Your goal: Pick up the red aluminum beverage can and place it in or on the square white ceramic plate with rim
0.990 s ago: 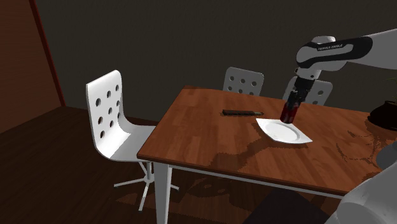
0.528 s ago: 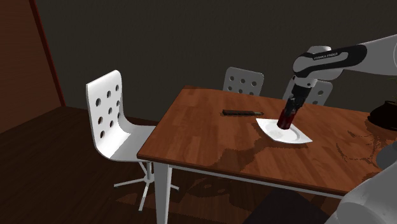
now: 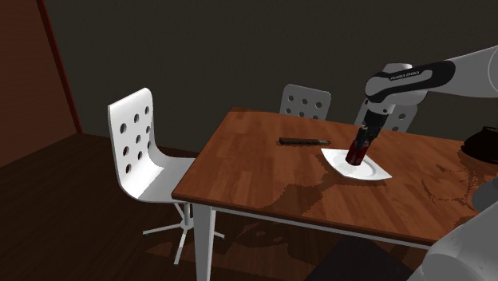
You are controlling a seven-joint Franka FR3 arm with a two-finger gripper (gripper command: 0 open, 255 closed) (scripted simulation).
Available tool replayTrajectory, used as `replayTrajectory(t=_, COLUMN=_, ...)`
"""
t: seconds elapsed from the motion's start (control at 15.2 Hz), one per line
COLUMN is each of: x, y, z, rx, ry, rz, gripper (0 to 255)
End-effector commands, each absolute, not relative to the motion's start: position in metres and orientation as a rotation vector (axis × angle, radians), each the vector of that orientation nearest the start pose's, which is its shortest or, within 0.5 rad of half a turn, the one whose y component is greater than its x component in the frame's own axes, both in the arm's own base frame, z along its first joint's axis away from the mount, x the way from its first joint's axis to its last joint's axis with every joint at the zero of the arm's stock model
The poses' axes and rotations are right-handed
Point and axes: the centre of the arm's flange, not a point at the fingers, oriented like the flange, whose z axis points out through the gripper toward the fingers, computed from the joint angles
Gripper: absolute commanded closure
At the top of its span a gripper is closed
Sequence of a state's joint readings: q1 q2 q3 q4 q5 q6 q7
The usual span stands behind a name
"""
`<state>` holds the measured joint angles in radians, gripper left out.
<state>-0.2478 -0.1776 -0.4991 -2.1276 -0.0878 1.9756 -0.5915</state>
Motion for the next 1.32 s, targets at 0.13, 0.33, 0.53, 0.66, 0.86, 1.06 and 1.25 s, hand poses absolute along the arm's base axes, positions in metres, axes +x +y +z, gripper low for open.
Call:
replayTrajectory(t=0.13, x=0.362, y=-0.355, z=0.477, rx=-3.137, ry=0.18, rz=-0.012, gripper=0)
replayTrajectory(t=0.33, x=0.362, y=-0.355, z=0.477, rx=-3.137, ry=0.18, rz=-0.012, gripper=0)
replayTrajectory(t=0.53, x=0.362, y=-0.355, z=0.49, rx=-3.137, ry=0.18, rz=-0.012, gripper=0)
replayTrajectory(t=0.66, x=0.362, y=-0.355, z=0.517, rx=-3.137, ry=0.18, rz=-0.012, gripper=0)
replayTrajectory(t=0.86, x=0.362, y=-0.355, z=0.527, rx=-3.137, ry=0.18, rz=-0.012, gripper=0)
replayTrajectory(t=1.06, x=0.362, y=-0.355, z=0.527, rx=-3.137, ry=0.18, rz=-0.012, gripper=0)
replayTrajectory(t=1.25, x=0.362, y=-0.355, z=0.527, rx=-3.137, ry=0.18, rz=-0.012, gripper=0)
